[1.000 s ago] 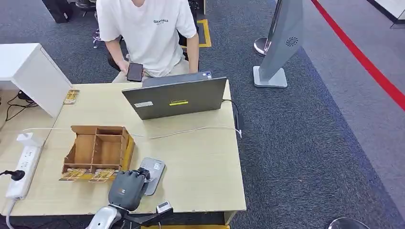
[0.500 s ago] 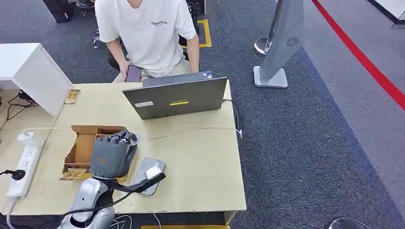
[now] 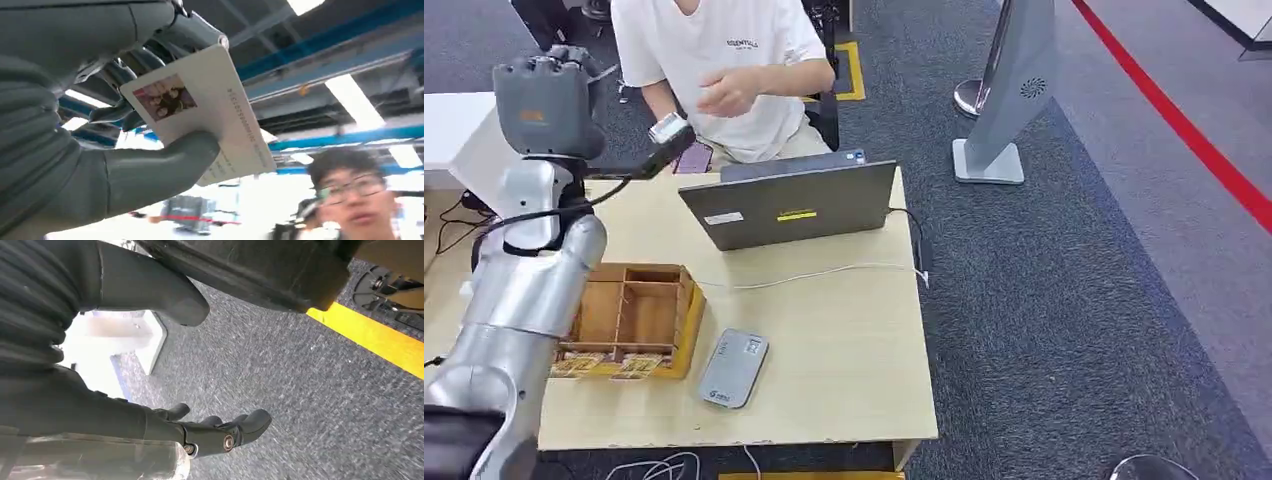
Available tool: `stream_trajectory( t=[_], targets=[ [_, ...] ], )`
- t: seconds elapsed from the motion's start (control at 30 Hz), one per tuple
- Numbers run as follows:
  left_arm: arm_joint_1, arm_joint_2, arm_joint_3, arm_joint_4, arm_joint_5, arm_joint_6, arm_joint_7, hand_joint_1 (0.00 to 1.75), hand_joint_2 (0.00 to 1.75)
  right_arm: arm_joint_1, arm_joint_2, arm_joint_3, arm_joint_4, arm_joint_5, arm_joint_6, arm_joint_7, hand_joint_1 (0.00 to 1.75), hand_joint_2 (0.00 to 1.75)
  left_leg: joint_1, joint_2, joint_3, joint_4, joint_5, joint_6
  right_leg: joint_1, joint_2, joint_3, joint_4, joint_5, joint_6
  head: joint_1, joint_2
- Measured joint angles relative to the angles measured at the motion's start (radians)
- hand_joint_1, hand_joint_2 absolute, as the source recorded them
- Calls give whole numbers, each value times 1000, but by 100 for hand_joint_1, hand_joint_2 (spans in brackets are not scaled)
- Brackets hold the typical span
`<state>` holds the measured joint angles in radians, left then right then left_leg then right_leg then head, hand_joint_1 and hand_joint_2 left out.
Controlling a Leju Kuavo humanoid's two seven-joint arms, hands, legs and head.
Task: Pass the card to the sensor for recognition and then transmit it.
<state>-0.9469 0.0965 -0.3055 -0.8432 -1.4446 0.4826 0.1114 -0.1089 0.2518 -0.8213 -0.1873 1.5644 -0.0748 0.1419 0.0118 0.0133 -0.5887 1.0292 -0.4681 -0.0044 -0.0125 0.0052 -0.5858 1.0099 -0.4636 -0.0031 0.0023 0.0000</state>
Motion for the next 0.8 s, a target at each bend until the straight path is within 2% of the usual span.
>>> stream_trajectory(
  t=[0.1,0.2,0.57,0.6,0.8],
  targets=[
    [-46,1,18,117,-2,14,0,175,175,-1,0,11,0,0,0,-1,0,175,0,-2,-1,0,0,0,0,-1,0,0,0,0,0,0],
    [-67,0,23,188,-7,13,12,175,175,-3,0,19,0,0,3,-2,0,175,0,-2,-2,0,0,0,0,-1,0,0,-1,0,0,0],
    [-69,15,70,284,17,27,-18,175,175,-2,0,21,0,-1,-13,5,0,175,0,-2,-2,0,0,0,0,-2,-1,0,-1,0,0,0],
    [-69,15,70,287,17,29,-18,0,175,-2,0,21,0,-1,-13,6,0,175,0,-2,-2,0,0,0,0,-2,-1,0,-1,0,0,0],
    [-67,16,81,300,19,24,-38,0,175,-2,0,22,0,-1,-12,13,0,175,0,-2,-2,0,0,0,0,-2,-1,0,-1,0,0,0]
  ],
)
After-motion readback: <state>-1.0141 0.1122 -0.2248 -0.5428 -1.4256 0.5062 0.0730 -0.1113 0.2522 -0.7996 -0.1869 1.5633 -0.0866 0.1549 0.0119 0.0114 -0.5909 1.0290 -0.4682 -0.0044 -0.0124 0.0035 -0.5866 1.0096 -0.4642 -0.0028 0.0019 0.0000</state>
